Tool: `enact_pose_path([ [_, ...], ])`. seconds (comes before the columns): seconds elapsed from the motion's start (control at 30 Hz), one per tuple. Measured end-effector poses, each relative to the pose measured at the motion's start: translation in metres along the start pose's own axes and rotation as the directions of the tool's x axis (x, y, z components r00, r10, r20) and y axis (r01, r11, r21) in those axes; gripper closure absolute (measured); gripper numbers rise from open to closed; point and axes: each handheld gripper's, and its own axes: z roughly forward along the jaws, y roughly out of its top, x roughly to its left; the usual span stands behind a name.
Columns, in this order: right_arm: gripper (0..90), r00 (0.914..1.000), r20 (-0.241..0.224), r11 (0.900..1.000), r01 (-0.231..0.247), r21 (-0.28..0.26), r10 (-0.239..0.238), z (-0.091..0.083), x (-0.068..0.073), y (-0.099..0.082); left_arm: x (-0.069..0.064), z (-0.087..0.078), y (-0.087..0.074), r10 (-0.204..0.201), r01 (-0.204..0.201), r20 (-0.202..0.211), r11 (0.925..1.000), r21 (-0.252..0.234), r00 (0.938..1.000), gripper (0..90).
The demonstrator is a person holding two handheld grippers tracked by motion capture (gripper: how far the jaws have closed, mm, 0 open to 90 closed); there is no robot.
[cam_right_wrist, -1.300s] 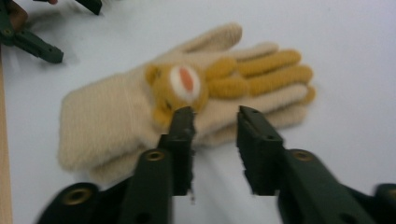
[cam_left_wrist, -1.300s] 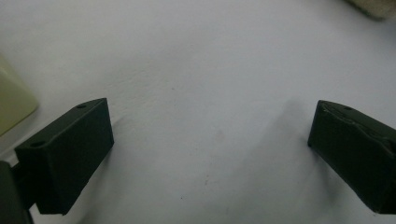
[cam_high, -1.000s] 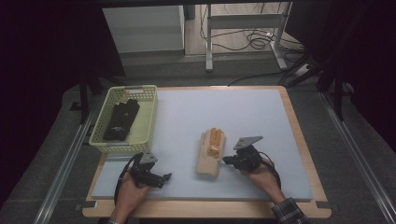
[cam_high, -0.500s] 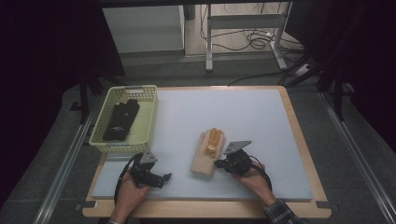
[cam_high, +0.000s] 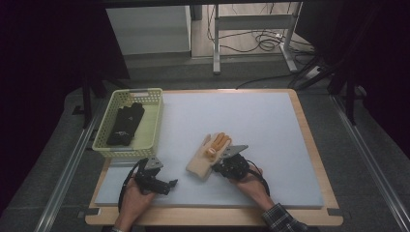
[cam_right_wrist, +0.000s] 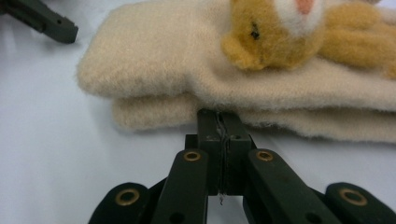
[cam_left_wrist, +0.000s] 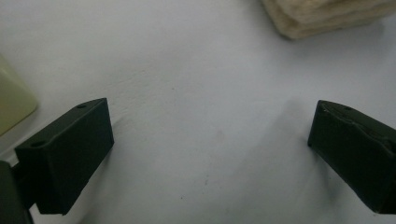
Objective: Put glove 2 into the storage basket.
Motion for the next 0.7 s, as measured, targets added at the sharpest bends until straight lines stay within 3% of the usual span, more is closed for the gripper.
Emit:
enact_pose_path([
  [0.5, 86.8, 0.9990, 0.042, 0.9996, 0.017, -0.022, -0.016, 0.019, 0.004, 0.013, 0.000, 0.000, 0.000, 0.000, 0.000, -0.001, 1.0000, 0.000, 1.0000, 0.4],
  [0.7, 78.4, 0.9988, 0.042, 0.9996, 0.026, -0.004, -0.026, 0.015, 0.007, 0.013, 0.000, 0.000, 0.000, -0.001, 0.001, 0.000, 1.0000, 0.000, 1.0000, 0.4],
])
